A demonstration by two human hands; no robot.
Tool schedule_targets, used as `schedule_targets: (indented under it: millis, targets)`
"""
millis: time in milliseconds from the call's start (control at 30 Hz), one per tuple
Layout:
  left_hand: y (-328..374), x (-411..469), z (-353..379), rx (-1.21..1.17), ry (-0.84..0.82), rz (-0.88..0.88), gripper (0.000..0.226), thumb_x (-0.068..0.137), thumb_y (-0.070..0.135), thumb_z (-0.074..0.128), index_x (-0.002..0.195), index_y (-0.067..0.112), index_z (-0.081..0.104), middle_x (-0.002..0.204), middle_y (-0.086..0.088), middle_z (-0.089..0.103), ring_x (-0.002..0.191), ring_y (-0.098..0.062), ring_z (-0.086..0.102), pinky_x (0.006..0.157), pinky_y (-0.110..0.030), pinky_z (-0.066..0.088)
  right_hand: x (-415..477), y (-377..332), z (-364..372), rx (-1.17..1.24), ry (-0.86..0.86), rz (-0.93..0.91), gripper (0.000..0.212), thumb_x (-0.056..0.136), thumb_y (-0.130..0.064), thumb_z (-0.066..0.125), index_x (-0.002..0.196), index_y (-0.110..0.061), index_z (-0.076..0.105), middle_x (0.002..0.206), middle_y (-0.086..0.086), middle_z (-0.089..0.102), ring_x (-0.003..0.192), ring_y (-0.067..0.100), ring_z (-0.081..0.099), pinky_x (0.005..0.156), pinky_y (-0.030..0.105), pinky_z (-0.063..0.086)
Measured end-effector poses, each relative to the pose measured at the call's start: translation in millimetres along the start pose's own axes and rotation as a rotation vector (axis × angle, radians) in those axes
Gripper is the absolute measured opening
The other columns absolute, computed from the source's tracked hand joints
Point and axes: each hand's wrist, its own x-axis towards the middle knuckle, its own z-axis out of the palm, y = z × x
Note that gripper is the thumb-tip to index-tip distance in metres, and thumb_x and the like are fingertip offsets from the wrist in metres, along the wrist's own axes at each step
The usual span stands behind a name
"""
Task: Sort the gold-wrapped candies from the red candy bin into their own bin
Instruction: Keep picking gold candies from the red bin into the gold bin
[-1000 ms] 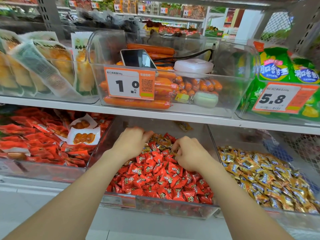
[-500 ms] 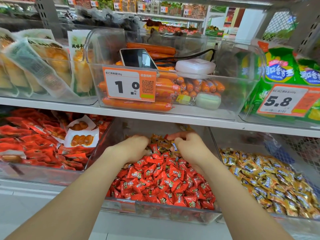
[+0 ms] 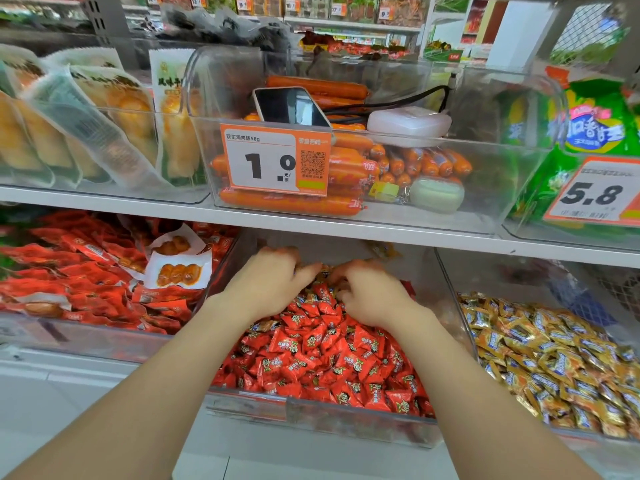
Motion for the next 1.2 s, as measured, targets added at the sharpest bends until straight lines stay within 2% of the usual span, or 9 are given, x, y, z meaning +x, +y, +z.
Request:
schedule_targets:
  millis: [200,267,367,467,600,800,900,1033,1200]
  targets:
    - [-14,12,10,-0.011,0.011,0.037,0.003,0.102,0.016,0.061,0.102,0.019,0.061,0.098,-0.004,0.068,0.092,-0.024,0.067,0.082,-0.04,0.056,14,2,8,0.081,-0.031,-0.08,0.026,0.088,-0.027,0.079,0.114,-0.033,0.075,0.116,-0.009,0.074,0.109,0.014,0.068,0.095,0.04,0.059]
    - [-17,14,14,0.018,-0.025,0.06,0.024,0.1,0.004,0.055,0.105,0.024,0.067,0.103,0.0,0.07,0.096,-0.02,0.067,0.085,-0.039,0.057,14,3,6,0.11,0.0,-0.067,0.018,0.09,-0.03,0.076,0.108,-0.031,0.077,0.109,-0.007,0.074,0.104,0.016,0.068,0.092,0.038,0.059]
    - [-11,16,17,0.048,-0.066,0.044,0.012,0.103,0.025,0.057,0.099,0.026,0.068,0.103,-0.001,0.07,0.096,-0.023,0.065,0.085,-0.041,0.056,8,0,-5,0.16,0.049,0.0,0.022,0.091,-0.029,0.058,0.095,-0.019,0.077,0.098,0.001,0.075,0.091,0.022,0.068,0.082,0.036,0.059]
    - [-9,19,19,0.133,-0.084,-0.059,0.029,0.094,0.059,0.065,0.088,0.03,0.062,0.099,0.001,0.064,0.09,-0.023,0.062,0.079,-0.042,0.058,1,5,-16,0.228,0.066,0.098,0.034,0.097,-0.03,0.051,0.069,-0.012,0.059,0.067,0.005,0.06,0.066,0.023,0.059,0.058,0.033,0.046]
    - [-5,22,21,0.132,-0.137,-0.151,0.036,0.087,0.053,0.078,0.076,0.027,0.054,0.092,-0.001,0.063,0.087,-0.026,0.065,0.078,-0.039,0.057,-9,17,-23,0.26,0.077,0.117,0.043,0.106,-0.042,0.057,0.078,-0.011,0.071,0.065,0.003,0.061,0.058,0.012,0.055,0.052,0.026,0.037]
    - [5,19,24,0.227,-0.144,-0.152,0.052,0.083,0.062,0.079,0.108,0.018,0.064,0.108,-0.004,0.062,0.1,-0.03,0.064,0.086,-0.042,0.058,-9,25,-17,0.195,0.031,0.069,0.023,0.097,-0.047,0.071,0.101,-0.025,0.074,0.091,-0.004,0.069,0.085,0.016,0.066,0.074,0.028,0.05]
    - [5,19,25,0.204,-0.175,-0.153,0.042,0.083,0.058,0.081,0.103,0.023,0.069,0.11,-0.002,0.066,0.102,-0.028,0.066,0.089,-0.045,0.06,-14,22,-12,0.113,-0.094,0.034,0.025,0.093,-0.052,0.073,0.108,-0.032,0.077,0.094,-0.013,0.07,0.089,0.009,0.067,0.083,0.032,0.056]
    - [4,23,25,0.135,-0.184,-0.141,0.029,0.081,0.046,0.084,0.088,0.02,0.072,0.097,0.0,0.071,0.092,-0.024,0.069,0.084,-0.041,0.062,-15,16,-15,0.159,-0.117,0.018,0.018,0.091,-0.044,0.077,0.089,-0.027,0.082,0.086,-0.019,0.073,0.085,0.002,0.068,0.083,0.032,0.06]
    - [-2,23,27,0.137,-0.176,-0.123,0.039,0.08,0.055,0.084,0.094,0.02,0.074,0.098,0.002,0.07,0.093,-0.022,0.068,0.084,-0.04,0.061,-20,12,-20,0.2,-0.183,0.04,0.01,0.084,-0.035,0.086,0.085,-0.026,0.082,0.077,-0.018,0.073,0.082,0.001,0.069,0.086,0.029,0.06]
